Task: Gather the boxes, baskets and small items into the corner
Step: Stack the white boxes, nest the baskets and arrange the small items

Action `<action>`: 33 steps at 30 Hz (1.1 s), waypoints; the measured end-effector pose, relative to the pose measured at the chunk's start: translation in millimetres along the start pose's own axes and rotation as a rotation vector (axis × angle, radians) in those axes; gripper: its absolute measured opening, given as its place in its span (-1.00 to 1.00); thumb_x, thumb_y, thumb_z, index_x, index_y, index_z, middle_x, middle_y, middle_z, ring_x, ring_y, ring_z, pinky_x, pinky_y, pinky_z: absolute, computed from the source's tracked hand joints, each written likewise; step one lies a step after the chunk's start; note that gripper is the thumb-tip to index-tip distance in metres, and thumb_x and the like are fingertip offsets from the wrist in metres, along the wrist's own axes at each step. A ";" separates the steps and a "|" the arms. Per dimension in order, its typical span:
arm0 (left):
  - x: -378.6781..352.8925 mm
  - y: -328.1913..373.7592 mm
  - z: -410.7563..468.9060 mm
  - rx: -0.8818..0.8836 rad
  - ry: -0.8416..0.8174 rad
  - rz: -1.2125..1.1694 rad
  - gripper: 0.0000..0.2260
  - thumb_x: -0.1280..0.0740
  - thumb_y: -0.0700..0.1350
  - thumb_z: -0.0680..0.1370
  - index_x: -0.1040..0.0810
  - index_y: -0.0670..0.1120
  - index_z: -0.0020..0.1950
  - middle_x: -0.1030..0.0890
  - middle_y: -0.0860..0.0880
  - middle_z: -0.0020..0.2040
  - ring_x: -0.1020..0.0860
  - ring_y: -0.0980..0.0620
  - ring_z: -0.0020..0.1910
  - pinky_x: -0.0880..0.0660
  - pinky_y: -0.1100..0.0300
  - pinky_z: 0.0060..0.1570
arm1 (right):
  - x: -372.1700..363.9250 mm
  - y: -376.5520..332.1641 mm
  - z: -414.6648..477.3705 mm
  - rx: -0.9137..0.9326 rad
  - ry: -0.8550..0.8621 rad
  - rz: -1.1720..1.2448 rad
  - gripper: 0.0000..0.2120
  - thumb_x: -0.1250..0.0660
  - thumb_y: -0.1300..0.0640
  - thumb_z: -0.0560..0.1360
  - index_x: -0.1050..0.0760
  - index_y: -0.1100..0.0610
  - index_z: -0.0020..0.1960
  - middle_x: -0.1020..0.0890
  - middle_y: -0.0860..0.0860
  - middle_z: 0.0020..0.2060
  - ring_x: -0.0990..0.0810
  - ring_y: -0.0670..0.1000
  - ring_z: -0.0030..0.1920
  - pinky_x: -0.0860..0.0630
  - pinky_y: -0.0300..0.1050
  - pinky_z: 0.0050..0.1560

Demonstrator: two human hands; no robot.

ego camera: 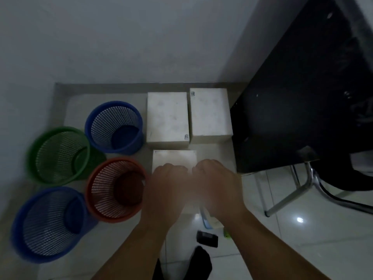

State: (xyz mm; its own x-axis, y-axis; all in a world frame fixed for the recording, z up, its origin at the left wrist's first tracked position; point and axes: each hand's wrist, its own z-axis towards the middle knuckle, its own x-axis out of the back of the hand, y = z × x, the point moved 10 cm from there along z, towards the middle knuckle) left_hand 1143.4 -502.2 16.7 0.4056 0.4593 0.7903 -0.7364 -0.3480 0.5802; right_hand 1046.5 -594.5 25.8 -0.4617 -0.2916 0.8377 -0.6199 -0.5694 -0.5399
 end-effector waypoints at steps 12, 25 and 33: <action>-30.7 -26.0 72.1 -0.024 -0.101 0.014 -0.85 -0.29 -0.08 0.54 -0.62 -0.09 -0.03 -0.57 -0.02 -0.15 -0.53 -0.02 -0.18 -0.53 0.04 -0.26 | -36.5 37.6 64.2 -0.139 -0.173 -0.114 -0.91 -0.34 0.01 0.55 -0.57 0.00 -0.02 -0.58 -0.06 -0.16 -0.51 -0.12 -0.22 -0.50 -0.21 -0.23; -165.0 -65.1 153.5 -0.232 -0.480 0.203 -0.63 -0.42 -0.08 0.52 -0.54 -0.13 0.31 -0.62 -0.14 0.16 -0.59 -0.11 0.05 -0.58 0.03 0.00 | -127.5 133.0 136.1 -0.231 -0.304 -0.222 -0.56 -0.29 -0.09 0.57 -0.43 0.02 0.41 -0.53 0.04 0.31 -0.47 0.05 0.29 -0.47 -0.01 0.26; -304.8 -114.2 175.3 -0.340 -0.537 0.534 -0.46 -0.28 0.01 0.62 -0.19 -0.10 0.54 -0.31 -0.16 0.50 -0.37 -0.17 0.42 -0.39 -0.03 0.35 | -212.5 231.9 161.9 -0.212 -0.330 -0.309 -0.49 -0.23 -0.09 0.61 -0.24 -0.05 0.53 -0.30 0.05 0.50 -0.24 0.10 0.49 -0.28 0.02 0.42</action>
State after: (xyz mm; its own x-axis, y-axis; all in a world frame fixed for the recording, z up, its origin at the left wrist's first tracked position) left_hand 1198.8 -745.7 -255.9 0.0948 -0.1809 0.9789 -0.9917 -0.1030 0.0770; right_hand 1103.6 -789.0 -264.0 -0.0319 -0.3806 0.9242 -0.8274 -0.5086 -0.2380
